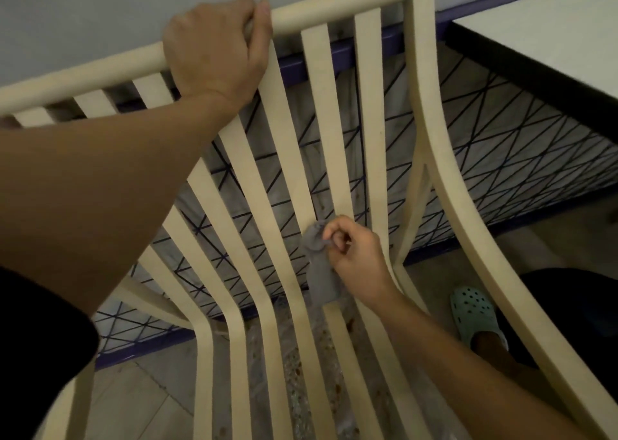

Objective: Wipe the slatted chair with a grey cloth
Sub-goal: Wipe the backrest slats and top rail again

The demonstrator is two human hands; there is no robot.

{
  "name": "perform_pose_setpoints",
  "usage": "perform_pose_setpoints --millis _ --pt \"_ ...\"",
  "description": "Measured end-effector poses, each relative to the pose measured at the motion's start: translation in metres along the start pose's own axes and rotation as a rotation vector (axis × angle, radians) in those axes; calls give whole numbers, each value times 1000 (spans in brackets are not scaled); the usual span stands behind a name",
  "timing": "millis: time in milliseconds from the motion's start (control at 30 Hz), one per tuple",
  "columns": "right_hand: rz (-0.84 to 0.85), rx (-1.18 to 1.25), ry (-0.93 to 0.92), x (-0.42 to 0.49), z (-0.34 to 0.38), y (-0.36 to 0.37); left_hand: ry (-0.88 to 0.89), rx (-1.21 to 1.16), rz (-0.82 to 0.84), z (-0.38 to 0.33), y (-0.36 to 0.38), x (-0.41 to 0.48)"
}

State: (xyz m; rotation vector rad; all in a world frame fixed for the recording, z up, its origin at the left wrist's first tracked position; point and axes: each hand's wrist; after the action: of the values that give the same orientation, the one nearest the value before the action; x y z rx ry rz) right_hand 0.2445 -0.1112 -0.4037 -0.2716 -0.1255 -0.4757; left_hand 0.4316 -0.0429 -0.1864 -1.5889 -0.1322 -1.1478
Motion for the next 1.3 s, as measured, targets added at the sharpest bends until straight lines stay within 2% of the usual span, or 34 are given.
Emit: perform_pose_setpoints --millis 133,300,433,533,633,733,800,933,1067,1300 --pt "-160 17 -121 38 66 -41 0 -32 -4 0 -2 2" --pt "-267 -207 -398 105 132 -75 6 -45 -2 0 0 1" --pt "-285 -363 -531 138 154 -73 -1 -63 1 -1 -2 1" --pt "-263 -385 -557 143 147 -67 25 -138 19 1 -3 -2" --pt "-259 -377 -604 146 149 -67 194 -325 85 -4 -8 16" --pt "-226 -414 -606 148 151 -66 304 -389 203 -19 -12 40" --pt "-208 -420 -575 147 149 -64 289 -341 209 -28 -9 46" --pt "-264 -321 -588 145 144 -55 257 -151 11 -30 -4 41" --pt "-353 -292 -563 138 122 -42 325 -83 12 -33 -1 37" --pt "-346 -312 -525 113 83 -30 348 62 -3 -35 6 34"
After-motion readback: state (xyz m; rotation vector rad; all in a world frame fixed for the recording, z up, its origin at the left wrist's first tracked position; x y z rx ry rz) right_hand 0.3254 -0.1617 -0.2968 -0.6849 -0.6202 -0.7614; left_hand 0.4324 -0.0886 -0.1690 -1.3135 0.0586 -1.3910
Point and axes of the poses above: each hand's wrist, its own x-axis towards the middle knuckle, its own y-axis out of the palm, z = x × y, and after that the axes turned 2 degrees about y, right-handed
